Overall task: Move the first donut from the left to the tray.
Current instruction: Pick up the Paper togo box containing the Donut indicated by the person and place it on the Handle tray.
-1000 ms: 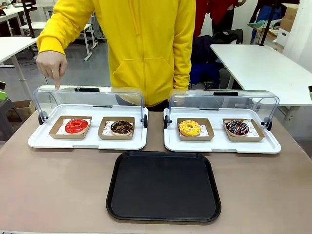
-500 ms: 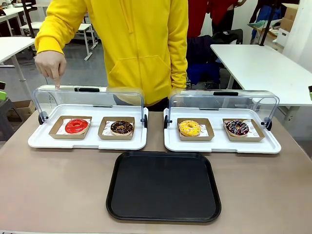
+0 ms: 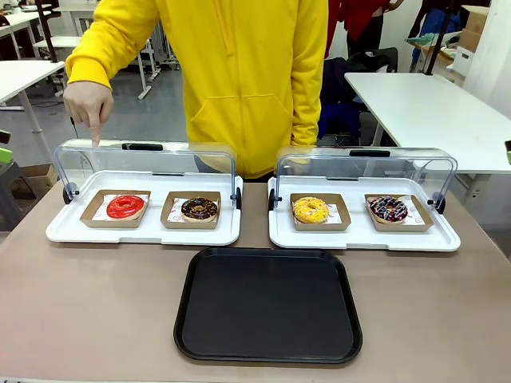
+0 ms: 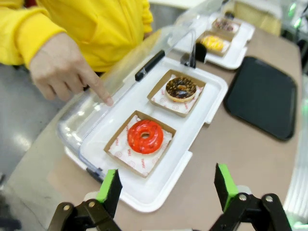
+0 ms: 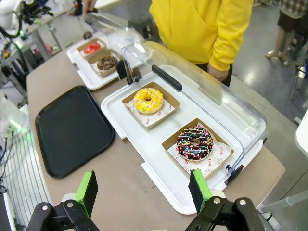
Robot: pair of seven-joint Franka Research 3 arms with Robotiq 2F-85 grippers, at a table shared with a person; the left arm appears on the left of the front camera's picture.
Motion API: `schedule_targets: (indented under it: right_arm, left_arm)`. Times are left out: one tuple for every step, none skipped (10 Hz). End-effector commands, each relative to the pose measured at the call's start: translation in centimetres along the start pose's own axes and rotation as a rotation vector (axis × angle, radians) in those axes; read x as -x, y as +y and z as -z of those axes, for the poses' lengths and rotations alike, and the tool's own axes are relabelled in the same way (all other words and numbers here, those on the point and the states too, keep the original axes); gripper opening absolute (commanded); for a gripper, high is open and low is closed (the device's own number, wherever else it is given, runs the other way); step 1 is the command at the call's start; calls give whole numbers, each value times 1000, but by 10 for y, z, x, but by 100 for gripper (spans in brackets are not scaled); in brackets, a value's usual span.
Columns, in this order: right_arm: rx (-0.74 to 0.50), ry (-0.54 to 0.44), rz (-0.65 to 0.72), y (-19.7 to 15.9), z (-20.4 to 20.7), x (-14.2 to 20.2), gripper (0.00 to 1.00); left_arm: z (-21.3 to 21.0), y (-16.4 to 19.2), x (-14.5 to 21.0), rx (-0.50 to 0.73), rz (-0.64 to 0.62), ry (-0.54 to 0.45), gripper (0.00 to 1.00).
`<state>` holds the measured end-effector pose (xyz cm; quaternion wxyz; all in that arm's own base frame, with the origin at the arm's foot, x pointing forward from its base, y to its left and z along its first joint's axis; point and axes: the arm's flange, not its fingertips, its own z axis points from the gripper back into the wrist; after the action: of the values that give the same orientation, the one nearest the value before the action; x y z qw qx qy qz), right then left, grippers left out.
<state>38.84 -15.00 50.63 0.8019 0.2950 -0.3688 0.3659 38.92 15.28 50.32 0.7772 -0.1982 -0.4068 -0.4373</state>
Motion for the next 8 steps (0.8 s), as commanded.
schedule_targets:
  right_arm:
    - [-2, -27, -25, -3, -1, -3, 100]
    - [-2, -27, -25, -3, -1, -3, 100]
    - [-2, -27, -25, -3, -1, -3, 100]
    - [-2, -27, -25, -3, -1, -3, 100]
    - [-2, -27, -25, -3, -1, -3, 100]
    - [-2, -27, -25, -3, -1, -3, 100]
    - [-2, -27, -25, -3, -1, -3, 100]
    - [-2, -27, -25, -3, -1, -3, 100]
  left_arm:
    - [8, -14, -33, -61, 158, 142, 100]
    - [19, -19, -49, -44, 228, 230, 100]
    - [32, -19, -58, -30, 283, 323, 100]
    - [47, -19, -63, -21, 343, 433, 100]
    - [63, -21, -67, 16, 401, 497, 100]
    - [77, -21, -70, 51, 454, 551, 100]
    - [93, -19, -70, 97, 498, 598, 100]
    - [106, -14, -67, 121, 506, 625, 100]
